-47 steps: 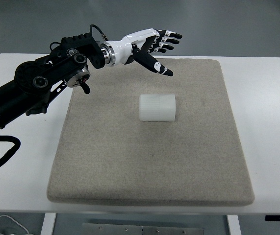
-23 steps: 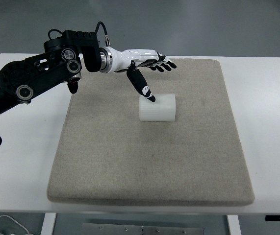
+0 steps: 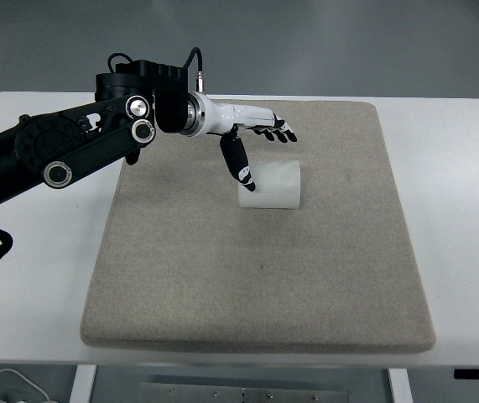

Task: Flip white cup upright
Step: 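Lower the left hand over the cup lying on its side, then close the left hand's fingers around the cup body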

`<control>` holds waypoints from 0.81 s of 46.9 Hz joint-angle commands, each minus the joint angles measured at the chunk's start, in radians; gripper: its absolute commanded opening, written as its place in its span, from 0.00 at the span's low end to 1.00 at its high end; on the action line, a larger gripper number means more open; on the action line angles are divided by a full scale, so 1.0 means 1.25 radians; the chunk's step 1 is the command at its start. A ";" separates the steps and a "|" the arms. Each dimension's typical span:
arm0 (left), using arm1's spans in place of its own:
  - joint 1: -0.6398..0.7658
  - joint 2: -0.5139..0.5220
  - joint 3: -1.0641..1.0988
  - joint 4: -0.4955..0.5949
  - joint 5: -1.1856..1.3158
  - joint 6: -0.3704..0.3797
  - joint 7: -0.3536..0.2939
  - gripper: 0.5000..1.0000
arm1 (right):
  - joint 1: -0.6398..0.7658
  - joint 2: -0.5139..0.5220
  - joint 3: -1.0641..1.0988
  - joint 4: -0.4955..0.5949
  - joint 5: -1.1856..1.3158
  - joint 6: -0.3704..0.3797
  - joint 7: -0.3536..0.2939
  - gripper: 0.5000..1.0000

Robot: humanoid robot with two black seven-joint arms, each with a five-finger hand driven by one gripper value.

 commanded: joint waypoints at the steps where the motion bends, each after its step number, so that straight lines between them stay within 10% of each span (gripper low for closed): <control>1: 0.000 -0.010 0.014 0.004 0.003 0.002 0.000 0.92 | 0.000 0.000 0.000 0.000 0.000 0.000 0.000 0.86; 38: -0.007 -0.120 0.041 0.112 0.044 0.004 0.007 0.92 | 0.000 0.000 0.000 0.000 0.000 0.000 0.000 0.86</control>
